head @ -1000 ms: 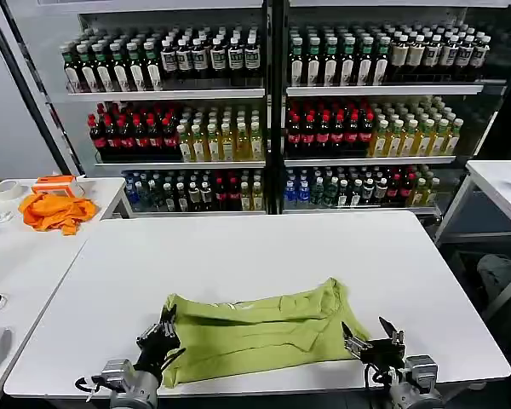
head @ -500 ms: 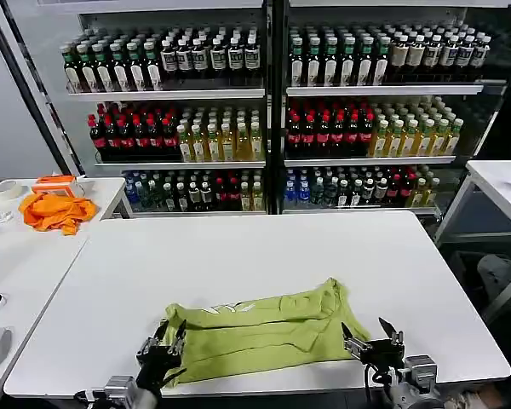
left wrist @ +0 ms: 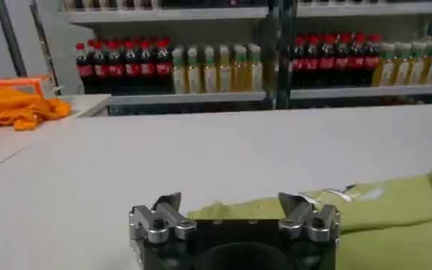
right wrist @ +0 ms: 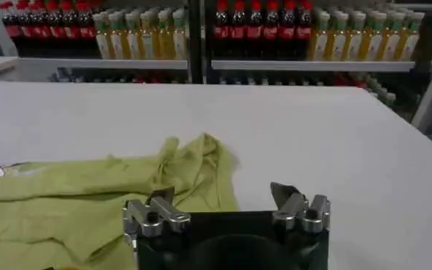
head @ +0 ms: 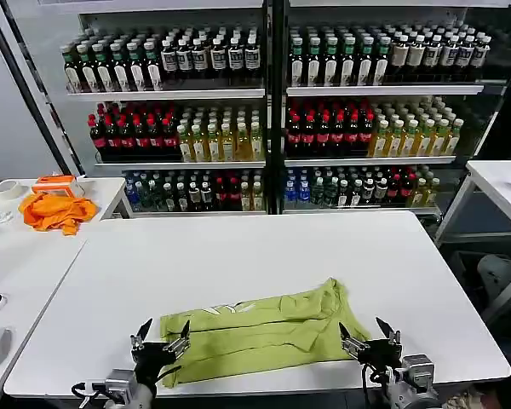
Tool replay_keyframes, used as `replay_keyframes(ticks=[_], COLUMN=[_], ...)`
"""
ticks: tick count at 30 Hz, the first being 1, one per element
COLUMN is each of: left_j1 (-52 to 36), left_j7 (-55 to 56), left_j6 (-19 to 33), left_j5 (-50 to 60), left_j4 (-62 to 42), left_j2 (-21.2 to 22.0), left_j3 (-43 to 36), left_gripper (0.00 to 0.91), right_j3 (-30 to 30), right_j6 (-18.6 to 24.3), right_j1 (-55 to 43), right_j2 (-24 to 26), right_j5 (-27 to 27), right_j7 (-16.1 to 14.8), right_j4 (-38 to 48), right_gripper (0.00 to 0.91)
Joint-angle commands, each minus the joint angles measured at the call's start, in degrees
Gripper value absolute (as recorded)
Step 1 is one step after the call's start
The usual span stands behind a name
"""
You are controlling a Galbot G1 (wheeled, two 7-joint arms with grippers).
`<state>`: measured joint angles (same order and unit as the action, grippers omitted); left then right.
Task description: Fold and organize the clothes.
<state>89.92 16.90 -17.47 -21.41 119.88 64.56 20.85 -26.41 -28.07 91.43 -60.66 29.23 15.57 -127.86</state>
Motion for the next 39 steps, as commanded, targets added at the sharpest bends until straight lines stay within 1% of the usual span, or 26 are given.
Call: replay_keyframes(ticks=[1, 25, 28, 33, 39], left_j1=[-3.42, -2.79, -1.97, 1.16, 5.05], left_j7=[-0.23, 0.06, 0.21, 0.28, 0.99], left_j6=[-2.62, -2.18, -1.38, -2.01, -2.82], left_j5=[0.02, -1.05, -1.86, -2.72, -2.88], left_j4=[-4.30, -3.37, -1.07, 4.44, 8.55], left_j2=[-1.40, -1.66, -1.49, -1.18, 0.54], left_j3=[-1.47, -0.96, -0.83, -0.82, -0.83], left_gripper=[0.060, 0.030, 0.030, 0.020, 0.020], right_j3=[0.05, -0.22, -0.30, -0.56, -0.76], right_j6=[-0.03, -0.09, -0.10, -0.04, -0.05], right_j1=[-0.05, 0.33, 0.51, 0.84, 1.16], right_j2=[0.03, 0.10, 0.16, 0.26, 0.30], right_j5=[0.02, 0.04, 0.03, 0.00, -0.01], right_j7=[-0.01, 0.04, 0.04, 0.05, 0.03], right_j4=[-0.04, -0.57, -0.79, -1.00, -1.34], right_gripper=[0.907, 0.907, 0.907, 0.907, 0.907])
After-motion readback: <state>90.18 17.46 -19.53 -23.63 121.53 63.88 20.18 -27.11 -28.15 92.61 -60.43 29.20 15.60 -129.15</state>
